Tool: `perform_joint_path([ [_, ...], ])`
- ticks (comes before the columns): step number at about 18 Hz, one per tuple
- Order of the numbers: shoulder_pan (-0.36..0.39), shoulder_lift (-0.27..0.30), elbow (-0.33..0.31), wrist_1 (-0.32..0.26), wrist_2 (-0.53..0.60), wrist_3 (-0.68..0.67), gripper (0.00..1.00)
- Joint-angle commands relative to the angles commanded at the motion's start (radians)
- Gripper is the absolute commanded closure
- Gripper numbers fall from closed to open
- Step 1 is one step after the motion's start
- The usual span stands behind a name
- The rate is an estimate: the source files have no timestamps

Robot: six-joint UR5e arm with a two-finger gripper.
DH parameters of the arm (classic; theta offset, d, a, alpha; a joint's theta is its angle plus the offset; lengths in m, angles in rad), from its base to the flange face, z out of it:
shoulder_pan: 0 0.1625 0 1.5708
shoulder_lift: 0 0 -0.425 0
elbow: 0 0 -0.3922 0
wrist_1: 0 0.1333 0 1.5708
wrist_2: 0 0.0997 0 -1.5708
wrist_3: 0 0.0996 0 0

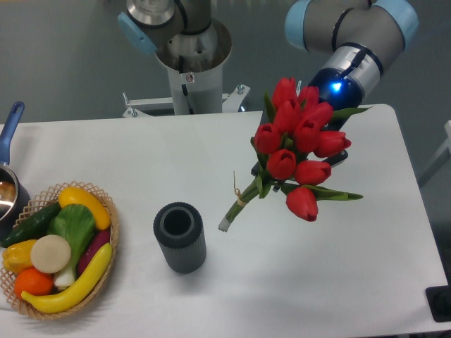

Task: Place the flowers on the table
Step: 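Hold the red tulip bouquet by the stems and shift it slightly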

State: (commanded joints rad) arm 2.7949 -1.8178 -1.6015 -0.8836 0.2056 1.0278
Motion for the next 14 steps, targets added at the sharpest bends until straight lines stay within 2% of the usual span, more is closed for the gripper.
perform_joint_path([
  [3,0.005,0.002,-0.021,0.000,0.003,0.037,0.58],
  [11,0.028,0.008,-0.022,0.002,0.008,0.043,0.58],
  [14,0.028,0.011,-0.014,0.002,0.079,0.044,0.58],
])
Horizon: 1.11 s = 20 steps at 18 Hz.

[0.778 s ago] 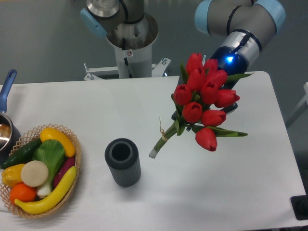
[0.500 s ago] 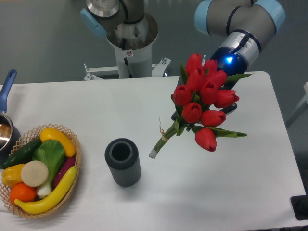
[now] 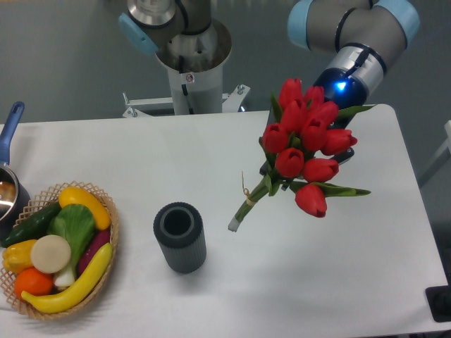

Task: Place the flowers on the table
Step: 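Hold the red tulip bouquet by the stems and shift it slightly, then rotate the gripper to tilt the tulip bouquet sideways, stems horizontal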

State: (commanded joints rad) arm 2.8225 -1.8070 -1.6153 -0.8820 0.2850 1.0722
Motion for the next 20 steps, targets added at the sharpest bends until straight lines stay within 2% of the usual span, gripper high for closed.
perform_joint_path([
  [9,-0.005,0.034,-0.008,-0.002,0.229,0.110,0.58],
  [12,-0.012,0.043,-0.014,-0.003,0.368,0.155,0.58],
  [18,-0.018,0.077,-0.072,-0.015,0.564,0.296,0.58],
  [20,-0.046,0.077,-0.080,-0.028,0.640,0.357,0.58],
])
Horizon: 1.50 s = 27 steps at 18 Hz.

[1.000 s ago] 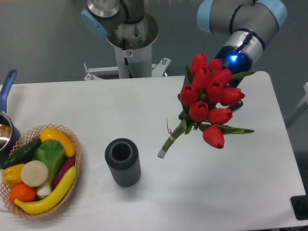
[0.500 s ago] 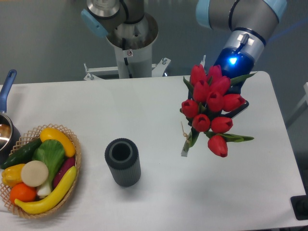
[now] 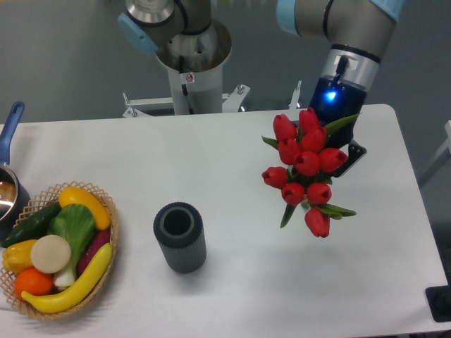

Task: Place the flowers on the table
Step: 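Rotate the gripper to tilt the tulip bouquet sideways, stems horizontal, then lower the tulip bouquet onto the table beside the black vase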

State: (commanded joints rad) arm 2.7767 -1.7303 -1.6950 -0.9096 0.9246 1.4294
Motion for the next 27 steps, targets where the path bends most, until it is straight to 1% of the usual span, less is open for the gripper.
perform_joint_path([
  [3,-0.025,0.000,-0.002,-0.044,0.155,0.083,0.58],
  [4,-0.043,-0.003,0.000,-0.058,0.213,0.126,0.58],
  [8,-0.084,-0.015,0.029,-0.164,0.420,0.284,0.58],
  [9,-0.098,-0.018,0.029,-0.173,0.469,0.308,0.58],
  [12,-0.143,-0.040,0.017,-0.175,0.595,0.347,0.58],
  [14,-0.160,-0.066,0.009,-0.176,0.628,0.356,0.58],
  [16,-0.160,-0.092,-0.002,-0.175,0.637,0.370,0.58],
  [20,-0.167,-0.170,0.005,-0.172,0.645,0.405,0.58],
  [23,-0.167,-0.218,0.027,-0.170,0.645,0.405,0.58],
  [27,-0.180,-0.242,0.035,-0.166,0.666,0.404,0.58],
])
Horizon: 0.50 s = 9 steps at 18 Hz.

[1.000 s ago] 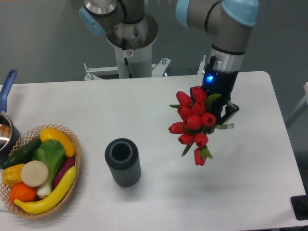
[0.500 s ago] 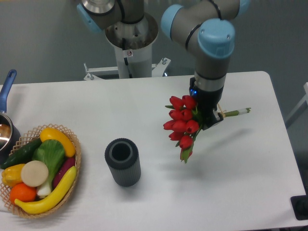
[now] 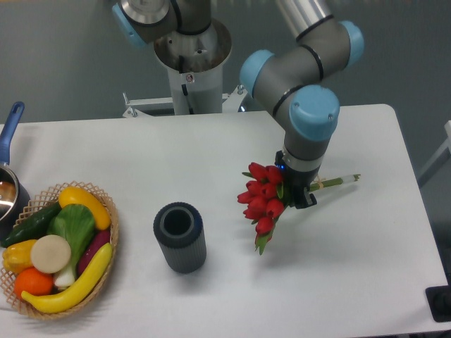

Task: Place the flowers on the table
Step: 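Lower the tulip bouquet onto the table beside the black vase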

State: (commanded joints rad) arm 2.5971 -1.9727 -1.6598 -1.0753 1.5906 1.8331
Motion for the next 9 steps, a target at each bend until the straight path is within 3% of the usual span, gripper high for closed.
perform_joint_path([
  [9,-0.031,-0.034,-0.003,0.002,0.008,-0.023,0.57],
])
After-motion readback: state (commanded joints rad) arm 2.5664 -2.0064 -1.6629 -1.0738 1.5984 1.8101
